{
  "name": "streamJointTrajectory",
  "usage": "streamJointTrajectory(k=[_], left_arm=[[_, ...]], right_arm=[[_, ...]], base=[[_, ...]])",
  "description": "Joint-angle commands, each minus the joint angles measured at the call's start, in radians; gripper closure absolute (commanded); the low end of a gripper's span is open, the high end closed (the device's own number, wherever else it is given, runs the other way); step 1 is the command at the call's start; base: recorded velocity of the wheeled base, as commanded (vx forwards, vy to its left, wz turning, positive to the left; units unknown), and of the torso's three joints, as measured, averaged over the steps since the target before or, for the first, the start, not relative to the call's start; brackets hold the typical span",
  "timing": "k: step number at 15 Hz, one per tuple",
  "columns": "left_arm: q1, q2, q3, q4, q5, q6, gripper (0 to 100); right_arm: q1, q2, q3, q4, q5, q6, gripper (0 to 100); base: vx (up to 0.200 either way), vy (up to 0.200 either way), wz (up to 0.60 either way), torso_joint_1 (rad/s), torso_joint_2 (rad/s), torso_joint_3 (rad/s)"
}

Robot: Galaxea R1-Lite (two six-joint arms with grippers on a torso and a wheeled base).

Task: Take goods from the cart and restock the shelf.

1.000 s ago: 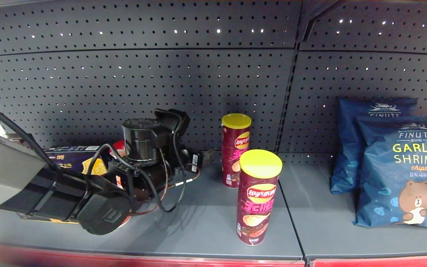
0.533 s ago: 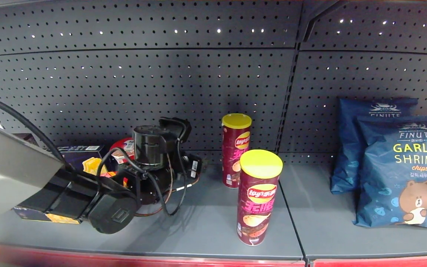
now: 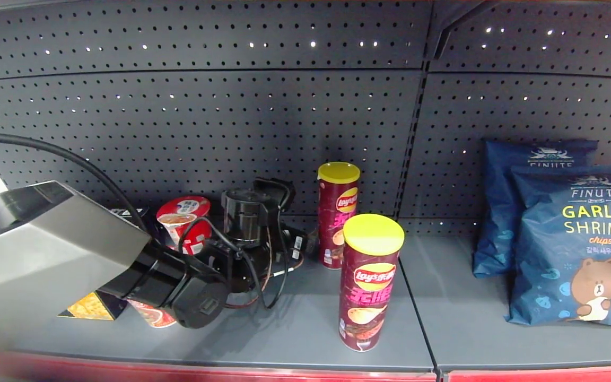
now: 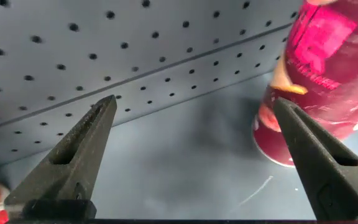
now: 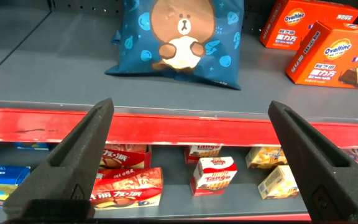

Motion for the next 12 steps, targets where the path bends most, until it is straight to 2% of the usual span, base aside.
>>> streamJointTrajectory(k=[1, 3, 5, 12], left_arm=[[-0.002, 0.033, -0.018, -0.003, -0.002, -0.001, 0], [-0.002, 0.039, -0.033, -0.009, -0.01, -0.001, 0], [-0.002, 0.039, -0.041, -0.015, -0.045, -0.001, 0], [-0.006, 0.033, -0.036, -0.031, -0.067, -0.002, 0]], right_arm=[[0.0, 0.0, 0.0, 0.0, 0.0, -0.001, 0], [0.0, 0.0, -0.002, 0.0, 0.0, -0.001, 0], [0.0, 0.0, 0.0, 0.0, 0.0, -0.001, 0], [0.0, 0.0, 0.0, 0.0, 0.0, -0.001, 0]], base=[[0.0, 0.0, 0.0, 0.0, 0.0, 0.0], [0.0, 0.0, 0.0, 0.0, 0.0, 0.0], [0.0, 0.0, 0.0, 0.0, 0.0, 0.0], [0.0, 0.0, 0.0, 0.0, 0.0, 0.0]])
